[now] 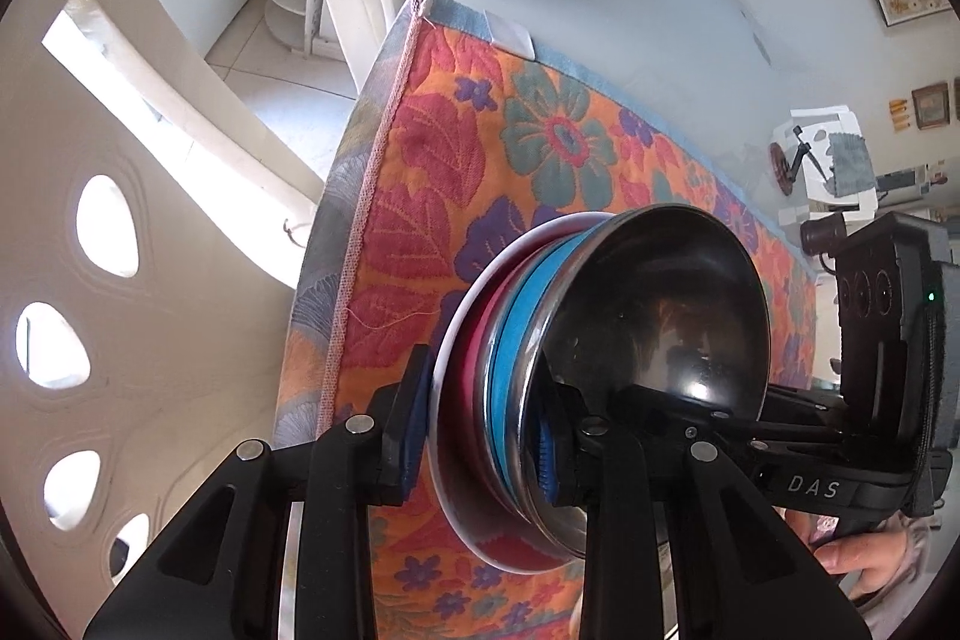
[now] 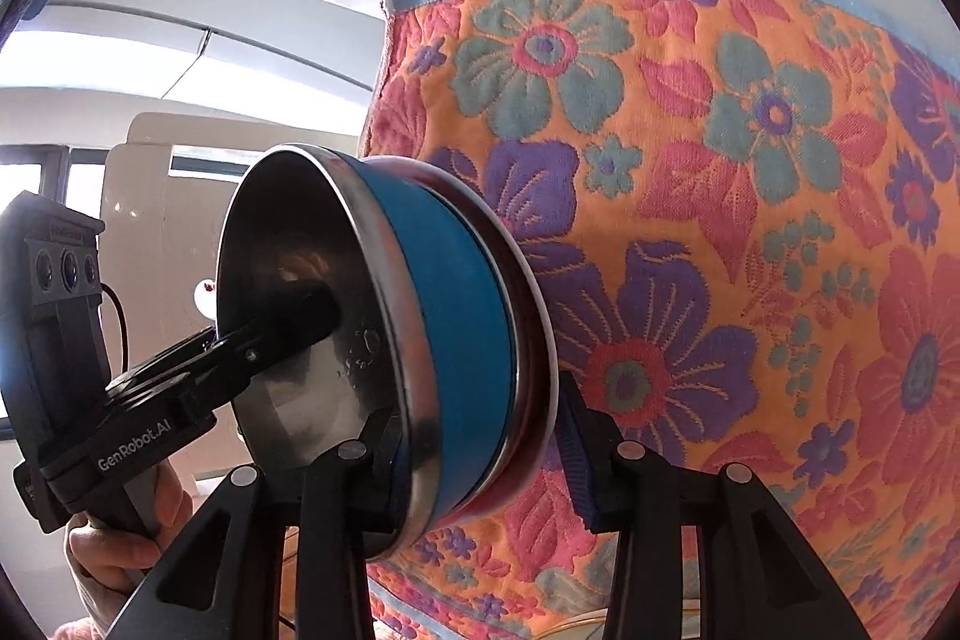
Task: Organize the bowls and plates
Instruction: 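Carry the bowl stack with both tools over the white plate stack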
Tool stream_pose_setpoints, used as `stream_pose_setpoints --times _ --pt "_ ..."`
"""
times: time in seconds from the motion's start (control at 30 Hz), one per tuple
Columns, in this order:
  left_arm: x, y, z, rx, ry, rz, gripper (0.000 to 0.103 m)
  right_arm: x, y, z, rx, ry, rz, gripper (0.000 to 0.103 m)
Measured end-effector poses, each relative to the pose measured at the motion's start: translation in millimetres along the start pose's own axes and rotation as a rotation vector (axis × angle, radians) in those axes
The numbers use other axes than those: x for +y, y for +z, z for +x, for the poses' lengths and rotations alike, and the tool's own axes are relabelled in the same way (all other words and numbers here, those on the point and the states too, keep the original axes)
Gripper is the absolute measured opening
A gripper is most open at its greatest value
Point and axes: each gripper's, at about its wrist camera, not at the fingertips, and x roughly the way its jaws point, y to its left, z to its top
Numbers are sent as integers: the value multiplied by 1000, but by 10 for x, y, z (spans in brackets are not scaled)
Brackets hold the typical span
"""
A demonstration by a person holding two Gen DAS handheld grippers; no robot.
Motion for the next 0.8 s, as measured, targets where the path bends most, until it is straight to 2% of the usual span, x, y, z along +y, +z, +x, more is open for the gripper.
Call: stream_pose_setpoints --times 0.27,0.43,0.63,0.8 --pt "-199 -45 -225 4 -4 -20 25 93 -112 -320 -50 -24 12 39" --pt "-503 -153 -449 -30 -11 56 25 125 -319 -651 -118 -33 24 38" --pt "-827 -427 -586 -35 -45 109 25 66 -765 -1051 -203 -61 76 38" --pt "-1062 -802 -588 -39 -53 112 25 -66 -1184 -1235 -220 -76 88 38"
